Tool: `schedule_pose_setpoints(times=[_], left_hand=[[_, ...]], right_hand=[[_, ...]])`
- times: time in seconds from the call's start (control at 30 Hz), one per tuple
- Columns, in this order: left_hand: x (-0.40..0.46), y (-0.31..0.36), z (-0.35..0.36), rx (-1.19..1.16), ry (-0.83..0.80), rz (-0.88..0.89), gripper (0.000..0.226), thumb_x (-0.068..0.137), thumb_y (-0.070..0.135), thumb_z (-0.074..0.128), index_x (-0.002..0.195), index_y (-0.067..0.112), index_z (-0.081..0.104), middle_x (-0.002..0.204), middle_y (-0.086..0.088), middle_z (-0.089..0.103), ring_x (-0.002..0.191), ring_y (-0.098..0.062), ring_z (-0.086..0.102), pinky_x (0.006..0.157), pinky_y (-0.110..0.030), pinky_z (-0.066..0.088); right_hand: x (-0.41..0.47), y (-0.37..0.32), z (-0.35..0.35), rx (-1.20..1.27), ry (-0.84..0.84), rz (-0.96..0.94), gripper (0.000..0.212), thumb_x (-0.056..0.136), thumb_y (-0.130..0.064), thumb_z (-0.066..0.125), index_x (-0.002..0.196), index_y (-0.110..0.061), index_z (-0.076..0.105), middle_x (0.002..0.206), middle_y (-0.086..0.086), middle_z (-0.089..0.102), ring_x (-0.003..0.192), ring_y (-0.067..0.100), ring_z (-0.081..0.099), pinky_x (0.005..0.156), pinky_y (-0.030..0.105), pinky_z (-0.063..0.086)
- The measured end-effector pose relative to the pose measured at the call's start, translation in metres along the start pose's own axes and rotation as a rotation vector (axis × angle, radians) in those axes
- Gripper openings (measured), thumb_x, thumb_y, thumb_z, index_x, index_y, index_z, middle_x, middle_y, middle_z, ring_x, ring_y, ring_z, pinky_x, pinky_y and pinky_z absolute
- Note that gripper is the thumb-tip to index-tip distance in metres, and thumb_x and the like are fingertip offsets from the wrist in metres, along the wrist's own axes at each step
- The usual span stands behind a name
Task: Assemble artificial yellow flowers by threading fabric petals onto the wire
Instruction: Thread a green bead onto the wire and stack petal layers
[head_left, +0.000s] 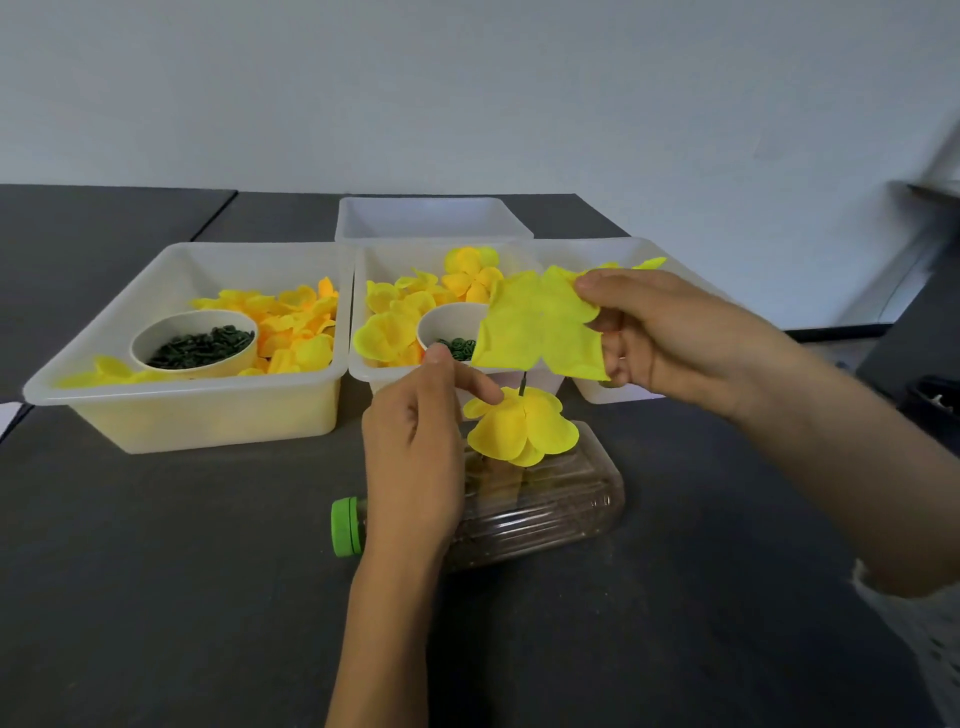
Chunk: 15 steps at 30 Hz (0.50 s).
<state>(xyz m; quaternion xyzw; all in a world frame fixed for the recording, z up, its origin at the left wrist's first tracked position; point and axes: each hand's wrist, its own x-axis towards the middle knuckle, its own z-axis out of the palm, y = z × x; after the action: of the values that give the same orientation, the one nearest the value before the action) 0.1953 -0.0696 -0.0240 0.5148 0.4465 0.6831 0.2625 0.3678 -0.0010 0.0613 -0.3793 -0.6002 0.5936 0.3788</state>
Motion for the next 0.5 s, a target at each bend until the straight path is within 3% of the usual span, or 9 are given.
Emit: schedule_pose_setpoints(times=[0.13,0.3,0.43,0.5], left_hand=[[-0.001,0.003,0.002,-0.070,-0.025,-0.024,0.053,0.104,0.034,0.032,0.069,0.016,0.067,0.042,0.020,0.043,0.044,0.001,0.042,0.049,-0.004,0.032],[0.004,0.005,0.003,-0.073,-0.006,-0.054,0.035,0.094,0.033,0.050,0.062,0.021,0.060,0.050,0.000,0.036,0.055,-0.008,0.035,0.053,-0.021,0.029],[0.009,0.002,0.002,-0.164,0.000,-0.137,0.047,0.102,0.018,0.050,0.056,0.028,0.055,0.047,0.013,0.037,0.050,-0.003,0.030,0.050,-0.018,0.027],[0.011,0.002,0.002,-0.179,0.004,-0.128,0.046,0.102,0.013,0.048,0.058,0.023,0.055,0.047,0.014,0.039,0.048,-0.001,0.035,0.050,-0.018,0.028]], right_hand=[[0.004,0.013,0.009,-0.031,0.073,0.034,0.022,0.097,-0.021,0.052,0.077,-0.015,0.057,0.059,0.000,0.059,0.040,0.013,0.050,0.040,0.020,0.038],[-0.003,0.022,0.012,-0.053,0.098,0.000,0.022,0.098,-0.022,0.051,0.078,-0.015,0.056,0.066,0.001,0.061,0.045,0.016,0.053,0.041,0.024,0.040],[-0.008,0.023,0.010,-0.175,0.063,-0.037,0.028,0.098,-0.022,0.050,0.072,-0.019,0.061,0.071,0.005,0.063,0.047,0.019,0.052,0.041,0.025,0.039],[-0.008,0.020,0.008,-0.263,0.070,-0.052,0.027,0.099,-0.024,0.048,0.076,-0.016,0.060,0.072,0.007,0.064,0.047,0.019,0.049,0.041,0.025,0.038]])
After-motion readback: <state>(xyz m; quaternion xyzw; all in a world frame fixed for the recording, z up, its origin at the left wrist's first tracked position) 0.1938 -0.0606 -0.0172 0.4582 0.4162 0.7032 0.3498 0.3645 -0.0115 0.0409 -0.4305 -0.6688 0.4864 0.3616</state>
